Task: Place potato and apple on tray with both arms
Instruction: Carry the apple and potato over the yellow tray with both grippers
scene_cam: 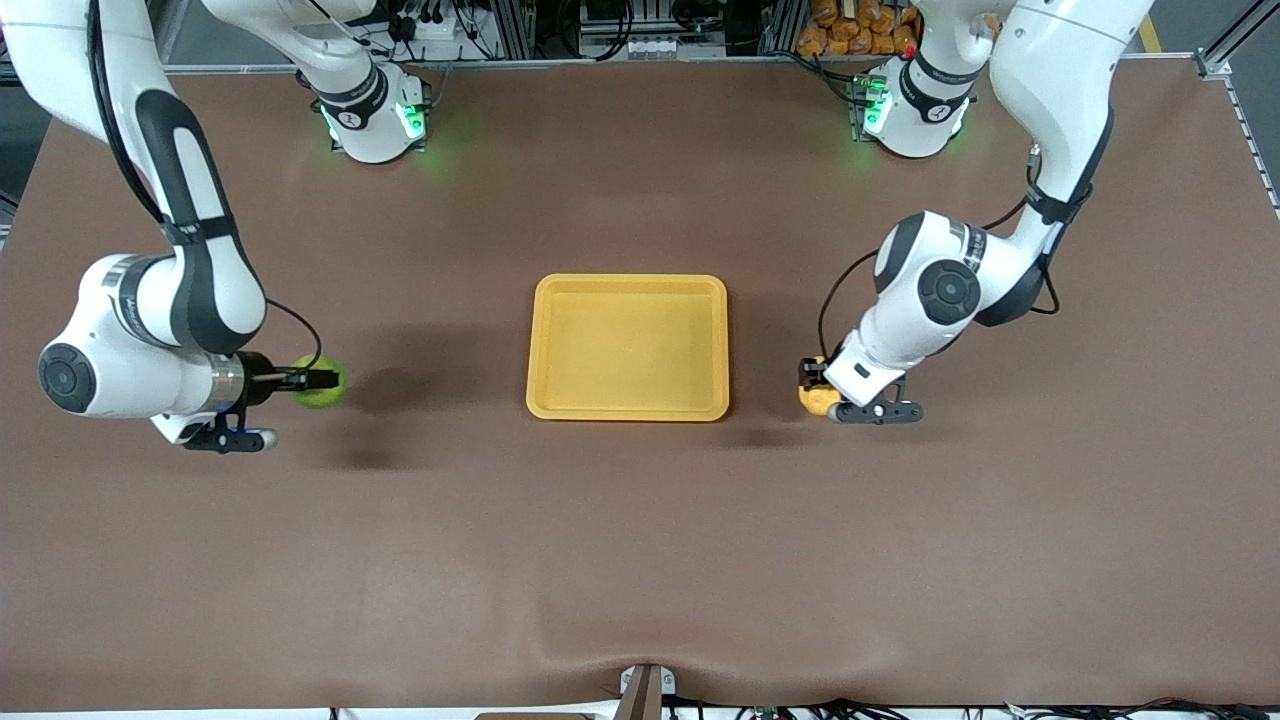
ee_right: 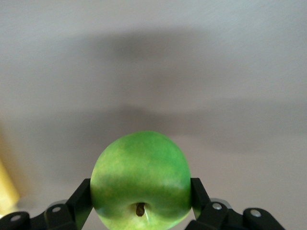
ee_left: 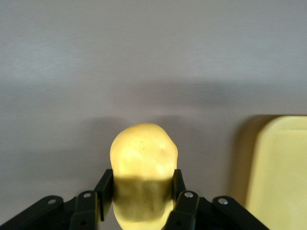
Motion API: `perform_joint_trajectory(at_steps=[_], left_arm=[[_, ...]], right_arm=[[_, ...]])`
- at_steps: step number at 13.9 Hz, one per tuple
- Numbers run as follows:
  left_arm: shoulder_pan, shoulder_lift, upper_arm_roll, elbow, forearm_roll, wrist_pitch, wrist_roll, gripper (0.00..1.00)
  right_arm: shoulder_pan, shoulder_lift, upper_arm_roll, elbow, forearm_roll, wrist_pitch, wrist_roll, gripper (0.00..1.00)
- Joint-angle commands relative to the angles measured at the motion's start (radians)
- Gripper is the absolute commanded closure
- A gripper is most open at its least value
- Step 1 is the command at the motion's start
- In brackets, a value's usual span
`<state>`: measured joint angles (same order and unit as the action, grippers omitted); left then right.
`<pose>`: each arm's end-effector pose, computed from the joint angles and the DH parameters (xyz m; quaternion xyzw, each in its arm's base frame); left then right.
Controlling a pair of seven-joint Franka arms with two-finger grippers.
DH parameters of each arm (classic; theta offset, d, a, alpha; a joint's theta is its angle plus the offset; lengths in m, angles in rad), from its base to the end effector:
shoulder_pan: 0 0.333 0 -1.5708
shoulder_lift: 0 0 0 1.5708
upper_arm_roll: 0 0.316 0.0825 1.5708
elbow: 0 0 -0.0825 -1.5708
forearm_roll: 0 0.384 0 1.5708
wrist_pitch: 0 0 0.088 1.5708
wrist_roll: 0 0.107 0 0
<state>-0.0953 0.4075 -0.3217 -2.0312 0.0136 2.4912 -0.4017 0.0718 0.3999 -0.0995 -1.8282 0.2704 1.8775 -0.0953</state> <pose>0.5575 -0.2406 0.2605 0.9976 0.0017 0.0105 0.0678 0.6013 0.0067 0.2944 -0.9798 0.0288 0.1646 0.1103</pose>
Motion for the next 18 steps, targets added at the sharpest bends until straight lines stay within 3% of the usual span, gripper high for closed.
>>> perform_joint_trajectory(at_steps=[1,5,13,18], left_arm=[[-0.003,-0.016,-0.033,0.035,0.0,-0.026,-0.034,1.0],[-0.056,-0.003,-0.039,0.089,0.002,-0.028,-0.055,1.0],[-0.199,0.102,-0.031,0.189,0.052,-0.026,-0.236,1.0],[-0.241,0.171,-0.028,0.233,0.06,-0.026,-0.262,1.0]], right_arm=[[0.049,-0.09,0.001,-0.057,0.064,-0.024,0.072,0.32],[0.259,-0.127,0.0,-0.062,0.069,0.02,0.453,0.32],[0.515,-0.017,0.001,-0.062,0.089,0.28,1.214,0.35],[0.591,0.046,0.001,-0.062,0.09,0.356,1.356,0.34]])
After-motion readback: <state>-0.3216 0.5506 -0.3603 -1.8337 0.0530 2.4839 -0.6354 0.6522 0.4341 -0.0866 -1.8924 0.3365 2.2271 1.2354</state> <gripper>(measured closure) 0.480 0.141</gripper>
